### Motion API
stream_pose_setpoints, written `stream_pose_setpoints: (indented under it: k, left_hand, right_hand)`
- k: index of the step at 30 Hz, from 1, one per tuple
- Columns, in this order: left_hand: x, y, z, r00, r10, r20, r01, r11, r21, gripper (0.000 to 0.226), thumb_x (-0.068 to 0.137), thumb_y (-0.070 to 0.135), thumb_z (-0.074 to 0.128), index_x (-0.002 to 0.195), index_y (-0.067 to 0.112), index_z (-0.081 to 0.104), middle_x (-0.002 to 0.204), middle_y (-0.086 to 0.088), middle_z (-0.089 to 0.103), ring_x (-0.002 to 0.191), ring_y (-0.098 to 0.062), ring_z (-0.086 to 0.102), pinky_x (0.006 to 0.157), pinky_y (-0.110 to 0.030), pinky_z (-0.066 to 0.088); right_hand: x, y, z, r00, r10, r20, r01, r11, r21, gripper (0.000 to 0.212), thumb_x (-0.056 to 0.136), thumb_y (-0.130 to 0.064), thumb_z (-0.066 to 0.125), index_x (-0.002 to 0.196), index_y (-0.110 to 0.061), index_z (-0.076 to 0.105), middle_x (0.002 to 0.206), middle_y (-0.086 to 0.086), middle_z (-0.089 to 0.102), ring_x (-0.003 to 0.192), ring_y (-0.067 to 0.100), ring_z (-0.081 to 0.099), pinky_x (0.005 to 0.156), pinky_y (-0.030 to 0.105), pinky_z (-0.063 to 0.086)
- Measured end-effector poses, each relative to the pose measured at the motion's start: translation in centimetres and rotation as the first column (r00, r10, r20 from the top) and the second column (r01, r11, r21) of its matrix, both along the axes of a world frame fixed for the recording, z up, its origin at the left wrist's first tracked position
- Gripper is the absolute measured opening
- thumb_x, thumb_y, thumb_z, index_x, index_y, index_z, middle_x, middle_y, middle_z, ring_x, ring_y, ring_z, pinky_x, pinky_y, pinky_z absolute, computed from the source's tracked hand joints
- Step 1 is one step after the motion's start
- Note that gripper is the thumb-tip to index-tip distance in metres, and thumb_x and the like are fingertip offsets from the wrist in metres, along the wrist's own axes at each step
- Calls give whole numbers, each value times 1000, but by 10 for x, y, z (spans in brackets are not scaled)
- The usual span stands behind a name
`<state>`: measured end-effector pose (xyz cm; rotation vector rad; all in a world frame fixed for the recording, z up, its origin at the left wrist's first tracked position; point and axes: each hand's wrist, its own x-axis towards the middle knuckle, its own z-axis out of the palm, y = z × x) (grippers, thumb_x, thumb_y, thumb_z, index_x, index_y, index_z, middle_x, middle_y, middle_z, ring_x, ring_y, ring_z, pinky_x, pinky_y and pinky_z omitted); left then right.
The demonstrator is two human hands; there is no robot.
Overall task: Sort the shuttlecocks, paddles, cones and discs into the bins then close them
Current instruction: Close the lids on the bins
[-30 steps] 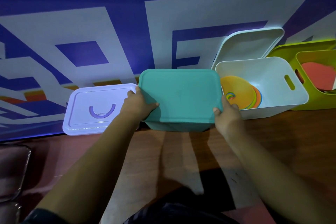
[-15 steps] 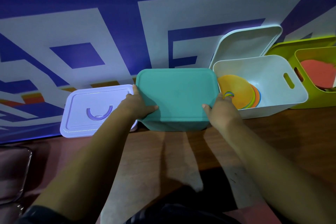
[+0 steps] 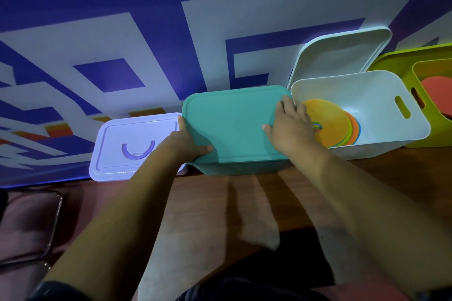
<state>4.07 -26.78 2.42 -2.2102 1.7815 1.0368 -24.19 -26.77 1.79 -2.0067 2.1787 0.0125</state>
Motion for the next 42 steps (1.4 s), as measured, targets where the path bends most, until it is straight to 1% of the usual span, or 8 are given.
stream_pose_setpoints:
  k: [5,10,16,24,27,34,38,42]
  left_hand:
    - [-12,2,12,1000,-24,6,23,1000,18,124,94,44,75,161,14,-24,168,-15,26,150,-36,34,123,-43,29]
    - [-19,4,15,1000,1,7,-1,999,35,121,96,40,74,161,13,-24,167,-15,25,150,-35,33,122,-42,27]
    - [-19,3,16,992,126,-10,-124,987,101,132,91,43,78,159,23,-33,167,-16,29,149,-40,34,123,-51,29]
    - [-18,14,4,989,136,49,-137,990,14,131,88,55,77,161,25,-28,156,-21,46,137,-42,49,111,-49,44]
    - [-19,22,-1,987,162,17,-161,986,-39,126,90,52,76,164,22,-22,156,-22,43,137,-42,50,96,-42,46]
    - [-11,25,-9,987,157,-23,-158,985,-69,132,84,56,79,164,20,-18,157,-20,45,140,-42,47,113,-48,43]
    - [-9,29,-10,987,158,22,-156,984,-90,133,78,69,76,164,27,-16,158,-19,40,140,-43,46,112,-58,43]
    - [-8,39,-13,987,125,97,-107,979,-172,125,83,74,69,166,18,-5,158,-16,35,141,-40,40,108,-57,42]
  right_hand:
    - [1,-24,-7,994,99,34,-100,995,23,77,108,-53,36,167,-8,17,176,14,8,161,36,7,132,45,11]
    - [-8,-30,-7,991,132,8,-132,991,-30,74,102,-57,42,159,-10,36,169,15,25,150,39,27,126,46,27]
    - [-17,-47,12,975,218,-51,-214,974,77,70,96,-68,45,141,-16,54,144,10,46,130,37,41,110,48,42]
    - [-13,-34,0,975,220,-38,-215,972,93,72,107,-61,35,166,-22,24,174,13,15,153,39,21,123,48,25]
    - [-15,-33,-3,976,219,7,-218,972,88,69,107,-61,36,166,-27,24,176,10,12,156,38,16,125,49,22]
    - [-10,-32,1,978,208,15,-209,974,91,63,108,-56,40,163,-28,30,173,12,18,154,38,19,125,48,23]
    - [2,-26,-5,979,197,53,-200,978,62,51,109,-47,45,158,-38,41,166,15,28,149,41,27,125,47,23]
    - [17,-7,-9,980,184,79,-191,978,89,48,108,-45,48,156,-44,45,166,13,31,149,41,29,125,49,28]
